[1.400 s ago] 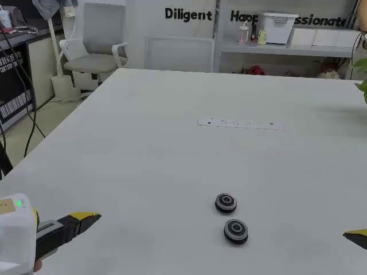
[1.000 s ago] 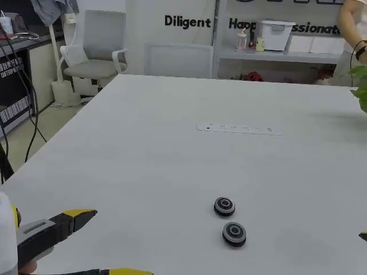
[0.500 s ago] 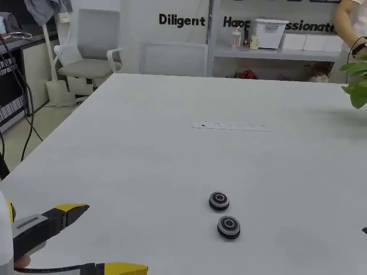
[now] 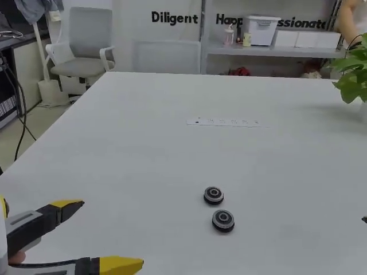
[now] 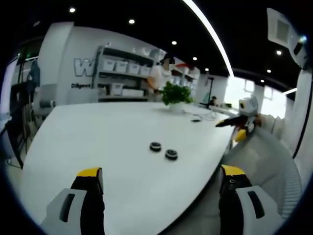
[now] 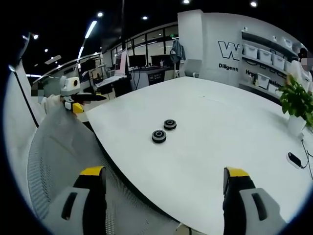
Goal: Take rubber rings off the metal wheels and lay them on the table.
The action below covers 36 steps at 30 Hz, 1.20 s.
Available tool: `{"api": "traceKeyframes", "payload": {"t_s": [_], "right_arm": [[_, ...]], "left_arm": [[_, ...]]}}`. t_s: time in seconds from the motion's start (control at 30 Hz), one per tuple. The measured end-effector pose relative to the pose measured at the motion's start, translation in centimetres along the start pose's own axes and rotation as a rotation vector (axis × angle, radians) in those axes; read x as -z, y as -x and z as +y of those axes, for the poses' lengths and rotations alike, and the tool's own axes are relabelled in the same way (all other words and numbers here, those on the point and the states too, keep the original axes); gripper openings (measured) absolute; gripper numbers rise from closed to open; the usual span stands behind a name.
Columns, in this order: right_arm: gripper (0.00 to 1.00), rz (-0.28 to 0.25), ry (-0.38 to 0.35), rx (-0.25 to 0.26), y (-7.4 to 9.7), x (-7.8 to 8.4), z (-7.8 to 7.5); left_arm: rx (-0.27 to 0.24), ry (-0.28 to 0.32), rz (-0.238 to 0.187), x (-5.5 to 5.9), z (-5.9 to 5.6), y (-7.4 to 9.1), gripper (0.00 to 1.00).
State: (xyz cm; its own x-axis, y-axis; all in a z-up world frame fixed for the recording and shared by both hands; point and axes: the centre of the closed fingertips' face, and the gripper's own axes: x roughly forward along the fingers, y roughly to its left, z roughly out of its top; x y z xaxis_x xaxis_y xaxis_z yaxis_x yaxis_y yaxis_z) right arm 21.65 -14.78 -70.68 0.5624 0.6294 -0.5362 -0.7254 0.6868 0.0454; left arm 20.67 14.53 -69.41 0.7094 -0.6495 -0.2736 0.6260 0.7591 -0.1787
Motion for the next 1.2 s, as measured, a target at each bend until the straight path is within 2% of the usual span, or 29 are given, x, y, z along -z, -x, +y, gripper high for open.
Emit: {"api": "traceKeyframes", "payload": {"t_s": [0.17, 0.33, 0.57, 0.9, 1.2], "right_arm": [[0.98, 0.007, -0.002, 0.001, 0.1, 0.3, 0.5], [0.97, -0.012, -0.012, 0.002, 0.3, -0.2, 0.7], [0.97, -0.011, -0.007, 0.013, 0.3, -0.2, 0.7], [0.97, -0.028, -0.028, 0.016, 0.4, -0.2, 0.8], [0.96, -0.035, -0.04, 0.007, 0.4, -0.1, 0.7]], "left_arm": [[0.004, -0.002, 0.0, -0.1, -0.1, 0.0, 1.0], [0.017, -0.006, -0.01, -0.4, -0.5, 0.1, 1.0], [0.021, 0.011, -0.022, -0.4, -0.4, 0.1, 1.0], [0.04, -0.008, 0.011, -0.1, -0.9, -0.1, 1.0], [0.043, -0.009, 0.008, -0.4, -1.2, -0.3, 1.0]]}}
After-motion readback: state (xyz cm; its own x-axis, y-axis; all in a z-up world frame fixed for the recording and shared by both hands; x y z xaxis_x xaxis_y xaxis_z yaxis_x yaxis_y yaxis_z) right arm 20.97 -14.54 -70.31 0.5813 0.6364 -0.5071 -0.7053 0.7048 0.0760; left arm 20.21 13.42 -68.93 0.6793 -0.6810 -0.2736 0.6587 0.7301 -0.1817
